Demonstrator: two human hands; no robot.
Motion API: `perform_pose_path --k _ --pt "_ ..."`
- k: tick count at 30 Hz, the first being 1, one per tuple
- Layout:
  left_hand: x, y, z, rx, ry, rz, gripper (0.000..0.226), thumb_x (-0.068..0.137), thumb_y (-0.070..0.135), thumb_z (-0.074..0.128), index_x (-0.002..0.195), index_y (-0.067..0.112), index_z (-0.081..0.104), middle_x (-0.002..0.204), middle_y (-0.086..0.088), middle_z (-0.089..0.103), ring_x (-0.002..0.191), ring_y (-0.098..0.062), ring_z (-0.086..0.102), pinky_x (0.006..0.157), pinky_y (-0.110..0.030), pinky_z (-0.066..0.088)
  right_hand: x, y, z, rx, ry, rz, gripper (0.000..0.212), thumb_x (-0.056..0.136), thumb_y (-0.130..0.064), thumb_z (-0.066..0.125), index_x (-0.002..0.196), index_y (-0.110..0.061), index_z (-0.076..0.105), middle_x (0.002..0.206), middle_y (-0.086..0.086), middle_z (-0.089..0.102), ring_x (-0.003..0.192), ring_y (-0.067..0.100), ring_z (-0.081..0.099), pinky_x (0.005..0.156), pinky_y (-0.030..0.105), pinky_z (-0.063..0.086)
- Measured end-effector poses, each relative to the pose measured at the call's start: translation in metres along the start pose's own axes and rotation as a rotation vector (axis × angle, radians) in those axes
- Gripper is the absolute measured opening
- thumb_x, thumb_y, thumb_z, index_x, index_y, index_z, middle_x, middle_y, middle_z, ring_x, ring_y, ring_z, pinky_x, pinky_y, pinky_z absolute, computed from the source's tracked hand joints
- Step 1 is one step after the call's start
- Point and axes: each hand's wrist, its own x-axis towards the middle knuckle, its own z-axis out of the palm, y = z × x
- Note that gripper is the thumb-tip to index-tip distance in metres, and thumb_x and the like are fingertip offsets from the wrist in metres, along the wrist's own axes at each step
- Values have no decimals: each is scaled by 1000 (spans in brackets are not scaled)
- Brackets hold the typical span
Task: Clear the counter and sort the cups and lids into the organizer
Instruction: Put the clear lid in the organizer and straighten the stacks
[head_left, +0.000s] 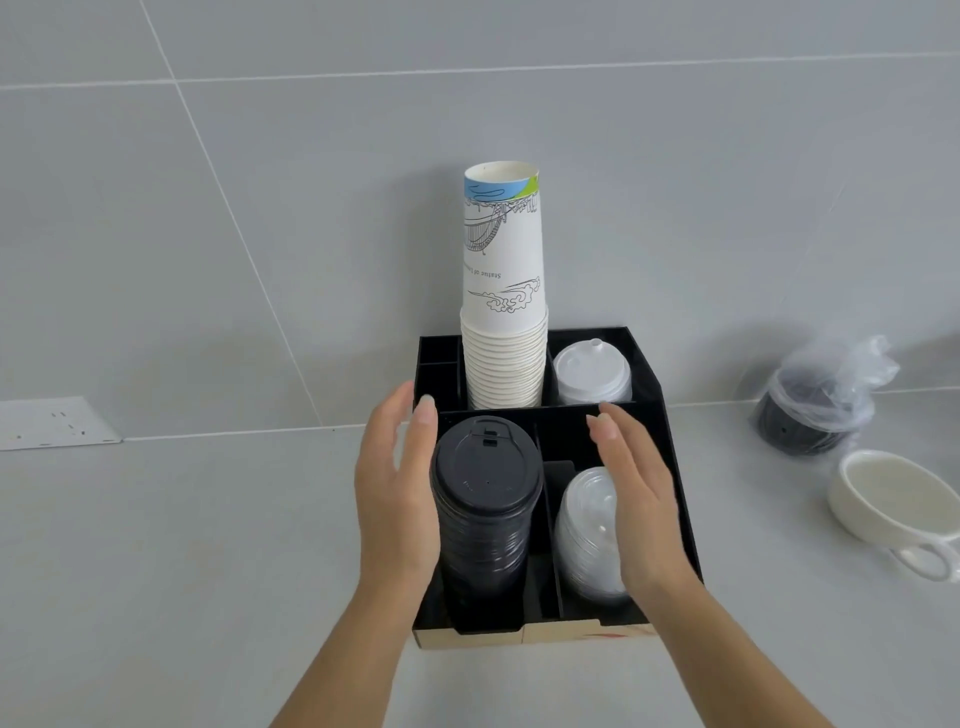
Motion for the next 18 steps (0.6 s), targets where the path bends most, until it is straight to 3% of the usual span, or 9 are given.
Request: perform_pose_path --k 2,5,8,10,11,14,16,18 --pt "-3 17 7 -32 -61 77 41 81 44 48 120 31 54 126 19 56 119 9 47 91 1 33 0 -2 -13 -23 37 -23 42 92 -33 49 132 -21 50 114 -24 56 93 -26 51 74 -6 38" --pt "-16 31 32 -88 -232 118 40 79 46 55 117 35 55 125 16 59 120 4 49 100 -14 38 -2 -1 -30 -50 82 -26 42 91 -36 51 132 -23 51 114 -23 57 100 -19 52 82 5 44" --pt "-38 20 66 -27 -439 59 54 74 54 51 123 32 54 128 16 57 122 5 46 105 -22 36 -4 8 -42 -87 92 1 43 90 -39 52 130 -23 53 123 -11 60 104 -14 56 88 10 45" --pt "-52 3 86 35 -541 -25 57 77 55 50 128 31 51 133 17 52 125 5 41 109 -27 32 -8 16 -48 -114 81 31 44 90 -41 53 130 -23 53 128 -5 60 116 0 55 101 24 43" --pt "-56 -6 93 56 -559 -70 52 82 52 51 130 31 49 135 17 49 127 4 39 111 -29 30 -10 21 -51 -127 83 50 44 91 -41 52 131 -23 52 131 -5 58 121 5 52 104 29 41" --pt "-60 -36 101 191 -497 -145 40 96 30 44 136 27 41 139 13 42 133 -3 33 111 -24 24 -15 31 -56 -171 97 112 44 94 -33 49 136 -22 47 134 -10 50 124 6 45 97 21 33" --pt "-61 -54 98 327 -477 -128 44 98 23 39 142 24 33 146 8 36 136 -6 27 110 -22 21 -18 39 -59 -244 85 126 44 94 -29 50 137 -22 44 133 -9 48 123 6 44 98 22 33" --pt "-60 -69 95 454 -505 -55 46 99 20 36 144 21 28 151 5 29 140 -7 19 114 -25 16 -18 46 -60 -334 60 122 46 93 -24 54 138 -21 43 135 -6 48 126 11 43 107 31 36"
